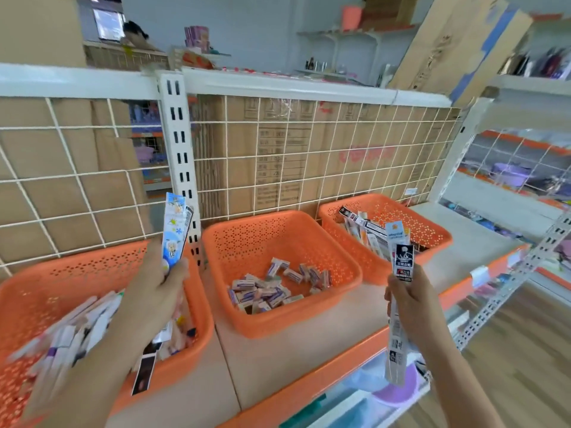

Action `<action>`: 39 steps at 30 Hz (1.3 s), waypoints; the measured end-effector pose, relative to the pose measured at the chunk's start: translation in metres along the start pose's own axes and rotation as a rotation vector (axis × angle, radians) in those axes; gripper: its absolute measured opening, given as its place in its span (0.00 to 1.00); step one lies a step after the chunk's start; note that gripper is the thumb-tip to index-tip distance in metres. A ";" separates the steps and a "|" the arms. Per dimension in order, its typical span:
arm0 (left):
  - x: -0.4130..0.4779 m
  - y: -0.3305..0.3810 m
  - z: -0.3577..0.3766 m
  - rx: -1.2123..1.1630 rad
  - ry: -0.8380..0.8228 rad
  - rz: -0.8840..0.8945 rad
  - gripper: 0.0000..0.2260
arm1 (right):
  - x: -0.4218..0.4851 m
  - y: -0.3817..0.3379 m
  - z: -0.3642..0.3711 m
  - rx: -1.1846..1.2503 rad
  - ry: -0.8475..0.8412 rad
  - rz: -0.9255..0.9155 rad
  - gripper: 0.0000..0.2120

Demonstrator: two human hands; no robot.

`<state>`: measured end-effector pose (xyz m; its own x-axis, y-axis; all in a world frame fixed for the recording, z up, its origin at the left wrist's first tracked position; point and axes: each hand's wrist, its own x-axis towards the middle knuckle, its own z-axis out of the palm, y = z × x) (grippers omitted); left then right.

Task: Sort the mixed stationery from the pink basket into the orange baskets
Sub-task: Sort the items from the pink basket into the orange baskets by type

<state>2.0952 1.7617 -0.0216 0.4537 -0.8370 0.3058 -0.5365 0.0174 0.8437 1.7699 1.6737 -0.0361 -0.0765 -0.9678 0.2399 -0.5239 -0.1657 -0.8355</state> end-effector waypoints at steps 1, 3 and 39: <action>0.001 0.004 0.007 0.006 -0.017 0.014 0.07 | 0.002 0.004 -0.003 -0.002 0.009 0.011 0.04; 0.004 0.012 0.018 0.024 -0.047 0.045 0.07 | 0.003 0.009 -0.010 -0.005 0.034 0.036 0.08; 0.129 0.157 0.326 -0.380 -0.105 -0.215 0.06 | 0.262 0.062 -0.020 0.235 -0.203 0.008 0.14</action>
<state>1.8371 1.4784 0.0063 0.4410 -0.8943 0.0756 -0.1295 0.0200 0.9914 1.7005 1.4141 -0.0154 0.1036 -0.9834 0.1491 -0.3120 -0.1745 -0.9339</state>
